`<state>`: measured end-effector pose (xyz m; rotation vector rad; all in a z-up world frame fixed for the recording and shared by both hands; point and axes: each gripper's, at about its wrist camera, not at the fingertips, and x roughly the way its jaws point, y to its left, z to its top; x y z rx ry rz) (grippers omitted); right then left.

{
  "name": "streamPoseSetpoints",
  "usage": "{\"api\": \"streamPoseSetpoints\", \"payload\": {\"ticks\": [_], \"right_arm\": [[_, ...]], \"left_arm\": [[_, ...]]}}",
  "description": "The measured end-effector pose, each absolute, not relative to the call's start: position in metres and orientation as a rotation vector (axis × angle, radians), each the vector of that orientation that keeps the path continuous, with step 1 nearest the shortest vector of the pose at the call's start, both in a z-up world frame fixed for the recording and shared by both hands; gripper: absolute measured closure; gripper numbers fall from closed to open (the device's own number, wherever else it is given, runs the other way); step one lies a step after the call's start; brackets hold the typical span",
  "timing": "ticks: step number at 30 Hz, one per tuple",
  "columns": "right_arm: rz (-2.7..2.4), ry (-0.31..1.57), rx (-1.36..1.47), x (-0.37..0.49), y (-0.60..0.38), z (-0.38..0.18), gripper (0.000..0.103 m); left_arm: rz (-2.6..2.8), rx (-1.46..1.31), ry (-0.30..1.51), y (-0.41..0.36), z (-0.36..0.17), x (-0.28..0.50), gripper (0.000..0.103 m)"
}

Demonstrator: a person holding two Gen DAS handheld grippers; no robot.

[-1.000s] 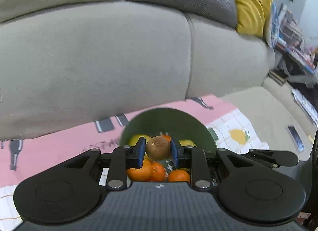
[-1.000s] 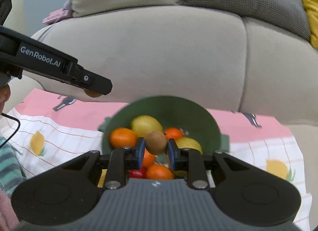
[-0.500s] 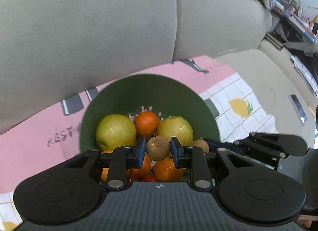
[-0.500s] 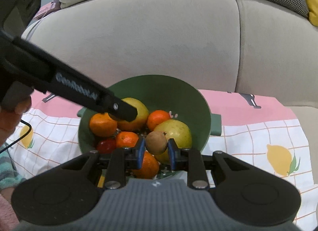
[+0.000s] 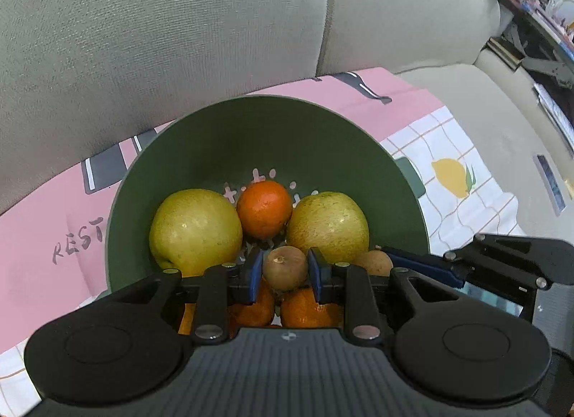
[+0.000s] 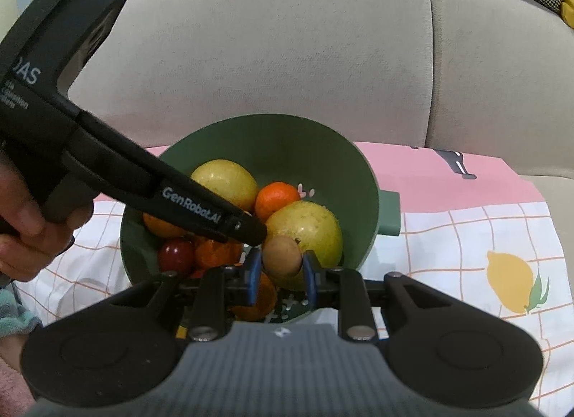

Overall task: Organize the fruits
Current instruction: 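Open both grippers to drop the nuts into the colander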

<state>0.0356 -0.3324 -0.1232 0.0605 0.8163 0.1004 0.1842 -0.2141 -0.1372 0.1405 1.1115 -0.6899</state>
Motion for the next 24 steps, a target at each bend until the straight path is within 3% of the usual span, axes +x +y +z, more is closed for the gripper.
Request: {"api": "streamPoseSetpoints", "payload": {"ticks": [6, 13, 15, 17, 24], "right_arm": [[0.089, 0.808, 0.068, 0.037, -0.334, -0.121, 0.082], [0.073, 0.76, 0.054, 0.05, -0.335, -0.112, 0.082], [0.069, 0.751, 0.035, 0.057, -0.334, -0.111, 0.082], [0.058, 0.746, 0.021, 0.065, -0.332, -0.111, 0.082], [0.015, 0.771, 0.021, 0.096, -0.331, -0.12, 0.081]], "left_arm": [[-0.676, 0.115, 1.123, -0.207, -0.14, 0.189, 0.073], [-0.632, 0.071, 1.075, -0.194, -0.128, 0.189, 0.064], [-0.619, 0.047, 1.059, -0.187, -0.121, 0.19, 0.06], [-0.606, 0.037, 1.034, -0.181, -0.114, 0.19, 0.047], [-0.549, 0.025, 0.957, -0.161, -0.092, 0.19, 0.034]]}}
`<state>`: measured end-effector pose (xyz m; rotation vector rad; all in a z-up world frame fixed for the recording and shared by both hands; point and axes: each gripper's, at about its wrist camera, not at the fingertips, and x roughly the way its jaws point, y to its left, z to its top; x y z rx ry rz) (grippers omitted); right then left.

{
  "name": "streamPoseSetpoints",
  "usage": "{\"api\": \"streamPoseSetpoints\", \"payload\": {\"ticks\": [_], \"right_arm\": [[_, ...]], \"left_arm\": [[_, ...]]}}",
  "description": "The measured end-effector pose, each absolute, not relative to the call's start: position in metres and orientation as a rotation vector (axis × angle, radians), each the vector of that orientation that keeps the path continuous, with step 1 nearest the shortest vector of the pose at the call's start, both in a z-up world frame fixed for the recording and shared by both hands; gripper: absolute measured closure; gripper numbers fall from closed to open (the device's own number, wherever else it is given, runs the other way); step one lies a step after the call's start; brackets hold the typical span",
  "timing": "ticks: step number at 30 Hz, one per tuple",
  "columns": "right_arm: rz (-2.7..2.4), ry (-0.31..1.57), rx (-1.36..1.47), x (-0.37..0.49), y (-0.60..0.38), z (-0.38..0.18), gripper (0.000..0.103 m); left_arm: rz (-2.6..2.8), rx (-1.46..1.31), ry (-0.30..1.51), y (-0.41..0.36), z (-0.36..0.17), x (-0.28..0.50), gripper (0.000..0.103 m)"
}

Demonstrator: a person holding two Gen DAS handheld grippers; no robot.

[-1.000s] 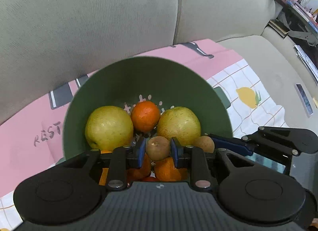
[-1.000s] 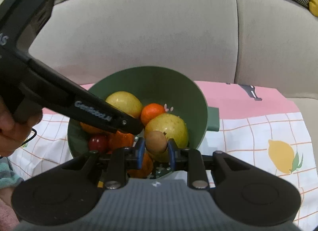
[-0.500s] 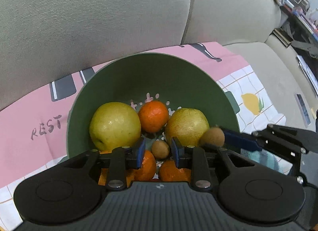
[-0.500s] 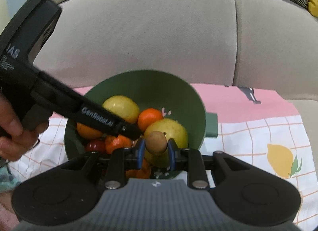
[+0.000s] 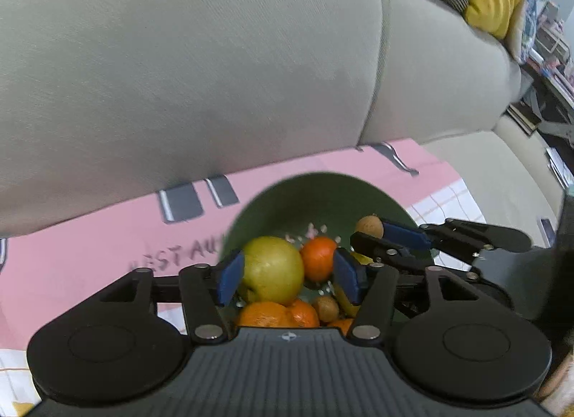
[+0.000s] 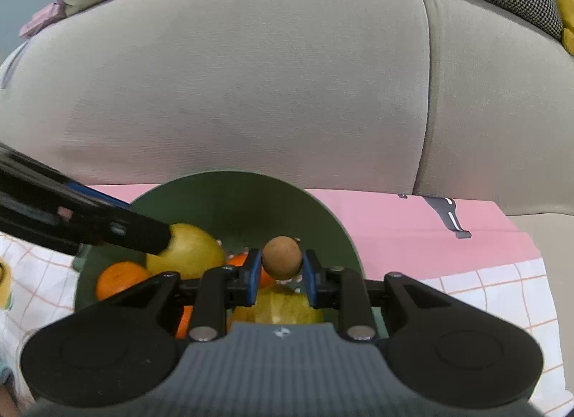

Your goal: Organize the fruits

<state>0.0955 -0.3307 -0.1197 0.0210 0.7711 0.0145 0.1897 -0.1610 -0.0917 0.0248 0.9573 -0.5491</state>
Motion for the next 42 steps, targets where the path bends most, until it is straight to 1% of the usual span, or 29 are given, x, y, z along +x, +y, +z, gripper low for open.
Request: {"api": "streamPoseSetpoints", "payload": {"ticks": [5, 11, 13, 14, 15, 16, 18, 19, 21, 22, 24, 26, 27, 32, 38, 42], "right_arm": [[-0.016, 0.82, 0.032, 0.105, -0.329, -0.129, 0.081], [-0.038, 0.843, 0.056, 0.102, -0.328, -0.13, 0.081], [-0.043, 0.839, 0.066, 0.098, -0.327, -0.125, 0.08], [-0.045, 0.837, 0.07, 0.096, -0.326, -0.123, 0.078], [-0.047, 0.833, 0.075, 0.095, -0.328, -0.12, 0.07], [-0.053, 0.829, 0.082, 0.095, -0.332, -0.116, 0.065], [-0.061, 0.812, 0.101, 0.09, -0.331, -0.109, 0.05], [-0.06, 0.803, 0.112, 0.088, -0.331, -0.104, 0.046], [-0.053, 0.781, 0.126, 0.082, -0.328, -0.095, 0.033], [-0.049, 0.766, 0.129, 0.078, -0.327, -0.088, 0.03], [-0.05, 0.731, 0.125, 0.07, -0.322, -0.071, 0.013], [-0.055, 0.68, 0.115, 0.058, -0.316, -0.053, 0.006], [-0.053, 0.658, 0.107, 0.054, -0.312, -0.044, 0.004], [-0.036, 0.571, 0.043, 0.027, -0.288, -0.004, 0.004], [-0.04, 0.513, -0.017, -0.011, -0.254, 0.016, 0.004], [0.024, 0.534, 0.012, -0.033, -0.244, 0.019, 0.004]], "left_arm": [[-0.537, -0.003, 0.952, -0.149, -0.087, 0.188, 0.028], [-0.517, -0.025, 0.956, -0.135, -0.085, 0.183, 0.027], [-0.51, -0.025, 0.948, -0.13, -0.082, 0.179, 0.026], [-0.507, -0.026, 0.942, -0.128, -0.079, 0.177, 0.024], [-0.505, -0.026, 0.936, -0.125, -0.077, 0.175, 0.023], [-0.501, -0.025, 0.928, -0.123, -0.074, 0.173, 0.021], [-0.491, -0.018, 0.91, -0.118, -0.068, 0.168, 0.02], [-0.485, -0.011, 0.903, -0.117, -0.064, 0.166, 0.019], [-0.458, 0.012, 0.887, -0.112, -0.057, 0.16, 0.018], [-0.437, 0.026, 0.875, -0.111, -0.054, 0.156, 0.018], [-0.393, 0.054, 0.833, -0.105, -0.044, 0.147, 0.018], [-0.352, 0.078, 0.777, -0.099, -0.034, 0.136, 0.018], [-0.328, 0.094, 0.745, -0.097, -0.029, 0.129, 0.018], [-0.224, 0.153, 0.582, -0.087, -0.006, 0.094, 0.016], [-0.2, 0.154, 0.472, -0.079, 0.011, 0.055, 0.015], [-0.177, 0.14, 0.444, -0.078, 0.013, 0.033, 0.015]]}}
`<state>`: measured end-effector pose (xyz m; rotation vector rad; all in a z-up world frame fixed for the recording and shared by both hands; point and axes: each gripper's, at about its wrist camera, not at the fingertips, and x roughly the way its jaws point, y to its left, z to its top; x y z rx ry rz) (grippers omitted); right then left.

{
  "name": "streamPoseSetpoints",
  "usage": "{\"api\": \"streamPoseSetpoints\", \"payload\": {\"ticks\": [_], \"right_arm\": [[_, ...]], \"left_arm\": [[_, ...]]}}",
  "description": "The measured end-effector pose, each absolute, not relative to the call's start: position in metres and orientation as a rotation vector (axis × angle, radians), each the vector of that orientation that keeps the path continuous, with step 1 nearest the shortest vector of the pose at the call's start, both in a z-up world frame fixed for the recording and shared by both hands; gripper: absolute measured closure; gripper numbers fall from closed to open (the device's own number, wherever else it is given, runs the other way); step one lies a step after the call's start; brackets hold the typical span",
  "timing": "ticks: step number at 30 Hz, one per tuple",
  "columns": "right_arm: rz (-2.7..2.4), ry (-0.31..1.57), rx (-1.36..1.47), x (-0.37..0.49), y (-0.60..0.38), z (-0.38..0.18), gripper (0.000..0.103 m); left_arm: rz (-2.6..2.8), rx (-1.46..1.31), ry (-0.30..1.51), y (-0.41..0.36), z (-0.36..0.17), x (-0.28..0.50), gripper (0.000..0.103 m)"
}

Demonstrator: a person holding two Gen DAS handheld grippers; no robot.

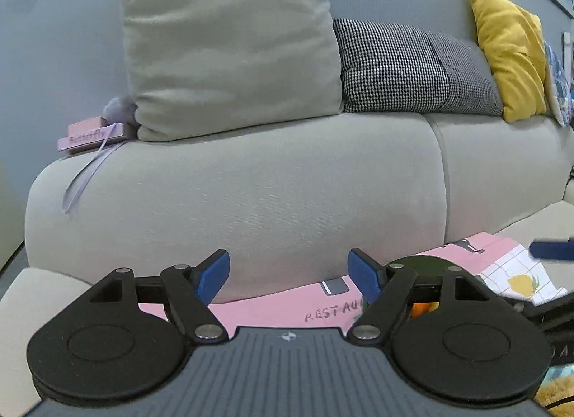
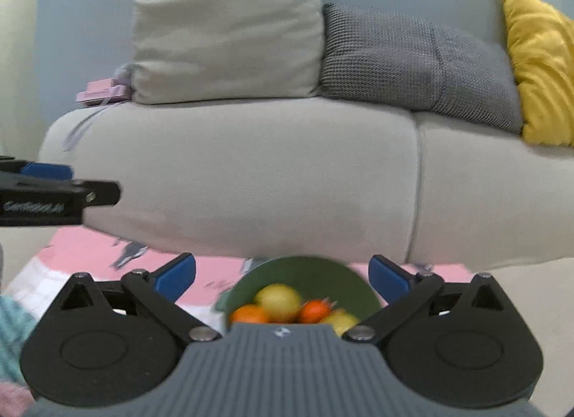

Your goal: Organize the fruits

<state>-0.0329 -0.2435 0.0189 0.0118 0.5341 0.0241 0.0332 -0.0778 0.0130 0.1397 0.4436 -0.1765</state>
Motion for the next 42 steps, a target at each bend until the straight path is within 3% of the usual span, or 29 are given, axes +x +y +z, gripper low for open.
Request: {"api": "streamPoseSetpoints", "payload": {"ticks": [8, 23, 42], "right_arm": [[0.022, 0.641, 0.142, -0.053, -0.242, 0.007, 0.004], [-0.049, 0.769, 0.011, -0.058, -0.236, -0.034, 0.004], [-0.003, 0.764, 0.0, -0.051, -0.23, -0.039, 0.004]], "left_arm": [[-0.225, 0.148, 0.52, -0.081, 0.003, 0.011, 0.015], [-0.228, 0.192, 0.721, -0.099, -0.041, 0.023, 0.015], [-0.202, 0.198, 0.77, -0.091, -0.047, 0.029, 0.015]]}}
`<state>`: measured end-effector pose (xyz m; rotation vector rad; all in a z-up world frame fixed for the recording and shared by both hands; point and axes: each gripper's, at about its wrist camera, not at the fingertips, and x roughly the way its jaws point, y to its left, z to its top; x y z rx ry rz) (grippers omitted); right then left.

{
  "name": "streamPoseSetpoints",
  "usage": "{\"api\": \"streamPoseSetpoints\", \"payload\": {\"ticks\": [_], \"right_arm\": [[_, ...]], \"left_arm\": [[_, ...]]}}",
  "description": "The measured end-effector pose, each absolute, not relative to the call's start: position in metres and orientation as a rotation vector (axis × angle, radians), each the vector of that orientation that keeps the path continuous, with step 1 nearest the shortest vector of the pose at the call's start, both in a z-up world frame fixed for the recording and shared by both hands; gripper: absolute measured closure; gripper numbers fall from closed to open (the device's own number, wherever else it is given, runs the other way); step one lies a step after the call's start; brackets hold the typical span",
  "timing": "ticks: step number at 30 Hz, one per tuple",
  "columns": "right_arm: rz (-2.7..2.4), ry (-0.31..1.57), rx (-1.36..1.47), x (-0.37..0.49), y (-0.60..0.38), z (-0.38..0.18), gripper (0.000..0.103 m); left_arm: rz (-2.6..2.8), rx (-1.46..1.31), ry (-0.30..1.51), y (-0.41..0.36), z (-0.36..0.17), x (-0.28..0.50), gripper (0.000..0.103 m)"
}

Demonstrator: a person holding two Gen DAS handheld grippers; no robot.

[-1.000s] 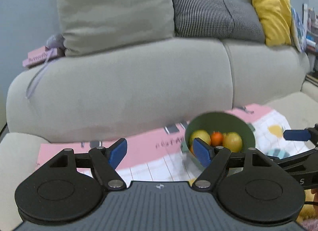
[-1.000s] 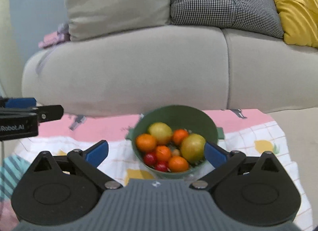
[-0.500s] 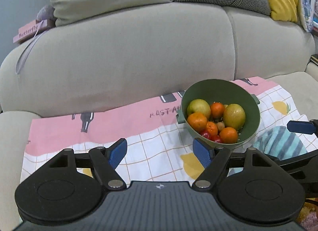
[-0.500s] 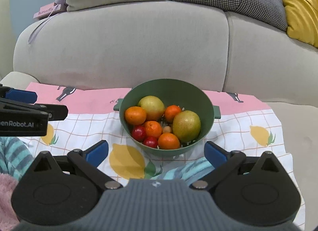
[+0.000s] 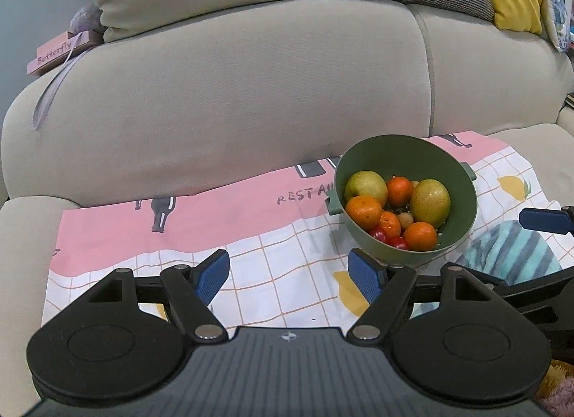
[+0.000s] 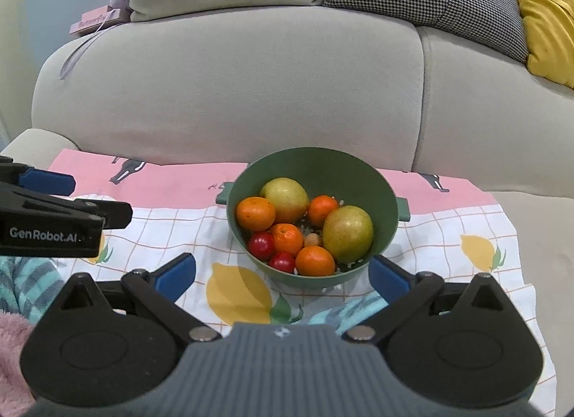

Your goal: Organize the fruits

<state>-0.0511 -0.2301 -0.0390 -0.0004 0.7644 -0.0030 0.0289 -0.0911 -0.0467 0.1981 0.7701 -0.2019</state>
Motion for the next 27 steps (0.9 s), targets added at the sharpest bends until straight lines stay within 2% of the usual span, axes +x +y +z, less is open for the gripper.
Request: {"api": "streamPoseSetpoints", "payload": {"ticks": [27], "right_arm": [[0.034, 0.761, -0.043, -0.048, -0.2241, -0.0386, 0.004]], "left_arm": [[-0.193, 0.176, 0.765, -0.083, -0.0457, 0.0281, 0.015]]}}
